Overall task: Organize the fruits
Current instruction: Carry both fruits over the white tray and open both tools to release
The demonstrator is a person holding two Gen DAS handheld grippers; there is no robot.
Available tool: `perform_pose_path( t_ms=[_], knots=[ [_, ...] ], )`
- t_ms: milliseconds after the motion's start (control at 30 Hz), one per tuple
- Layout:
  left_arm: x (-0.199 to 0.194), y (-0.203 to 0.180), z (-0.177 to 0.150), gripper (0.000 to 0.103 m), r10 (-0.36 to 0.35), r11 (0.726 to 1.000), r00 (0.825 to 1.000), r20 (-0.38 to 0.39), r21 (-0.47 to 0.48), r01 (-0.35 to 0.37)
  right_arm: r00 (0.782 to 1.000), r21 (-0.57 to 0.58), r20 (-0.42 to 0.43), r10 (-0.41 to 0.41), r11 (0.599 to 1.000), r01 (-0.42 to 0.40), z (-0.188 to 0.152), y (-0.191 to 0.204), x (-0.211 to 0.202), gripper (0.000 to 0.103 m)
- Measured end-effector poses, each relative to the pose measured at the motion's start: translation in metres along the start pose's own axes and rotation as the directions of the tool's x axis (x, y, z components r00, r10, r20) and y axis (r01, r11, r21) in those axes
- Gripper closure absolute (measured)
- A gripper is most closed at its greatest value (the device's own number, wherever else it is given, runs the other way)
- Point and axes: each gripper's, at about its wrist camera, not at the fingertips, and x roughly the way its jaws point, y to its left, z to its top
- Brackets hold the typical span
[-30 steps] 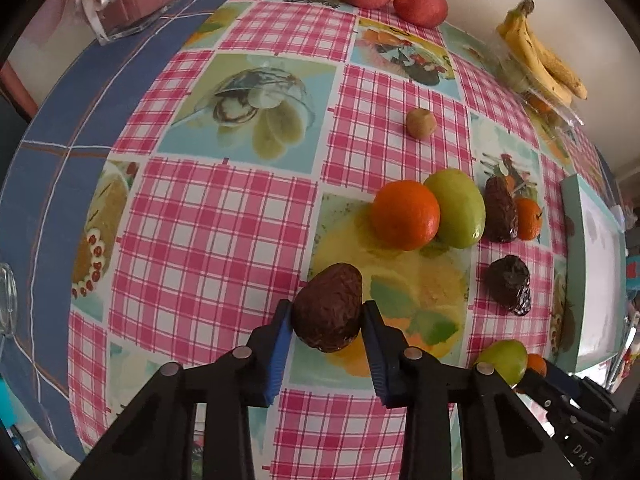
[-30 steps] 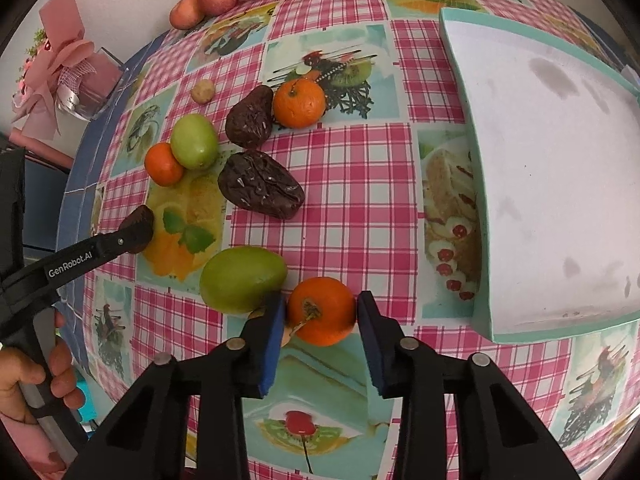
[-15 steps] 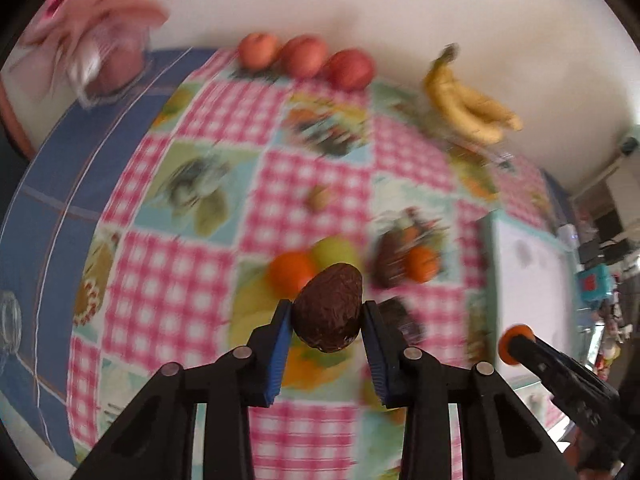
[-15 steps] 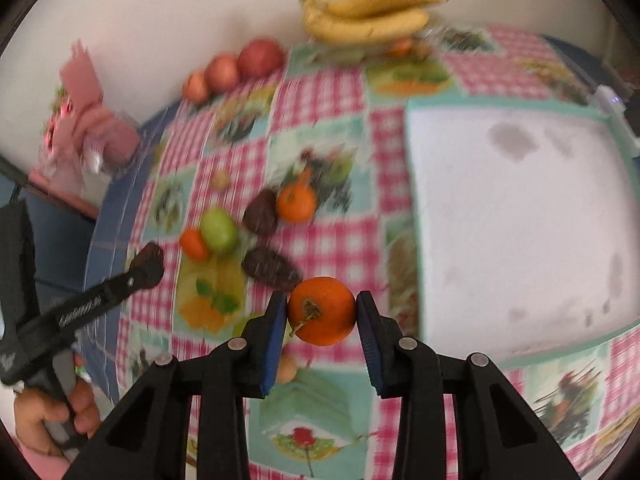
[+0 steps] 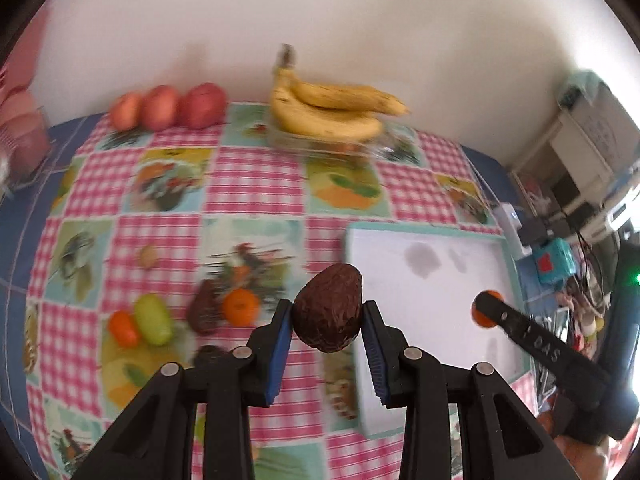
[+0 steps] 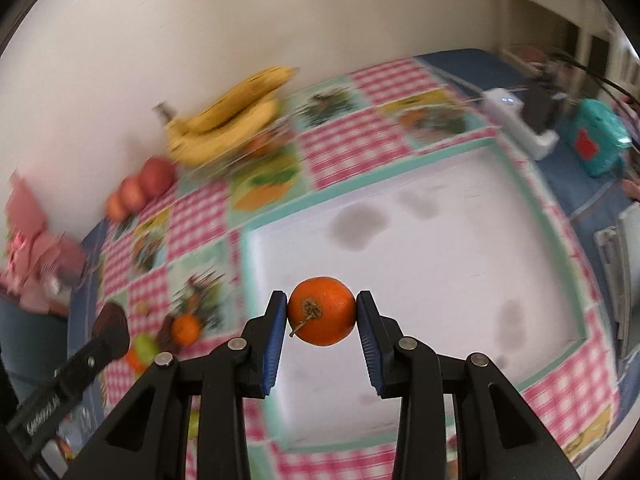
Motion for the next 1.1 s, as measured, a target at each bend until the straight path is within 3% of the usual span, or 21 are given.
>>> perform_pose_path(
  t_ms=[167,367,767,1100],
  knots=[
    [0.023,-0.043,0.001,0.066,-0.016,0.998,0.999,-0.032,0.064,0.018,0.994,0.107,0.033,-0.107,0.989,0.103,0.016,-0.059,-0.007,0.066],
    [0.059,-0.081,-0.001,0.066,-0.029,0.992,0.996,-0.079,0.124,0.039,0.984,0.185,0.056,-0.167,0.971,0.154,0.029,-0.102,-0.006,0.066],
    [0.116,-0.113,-0.009,0.066,-0.037,0.979,0.992,-0.121,0.197,0.06,0.98,0.247,0.065,-0.186,0.955,0.165,0.035,-0.133,0.019,0.066],
    [0.14,-0.114,-0.015,0.066,0.017,0.972,0.987,-0.162,0.235,0.022,0.977,0.273,0.016,-0.211,0.941,0.198,0.027,-0.145,0.033,0.066]
  ],
)
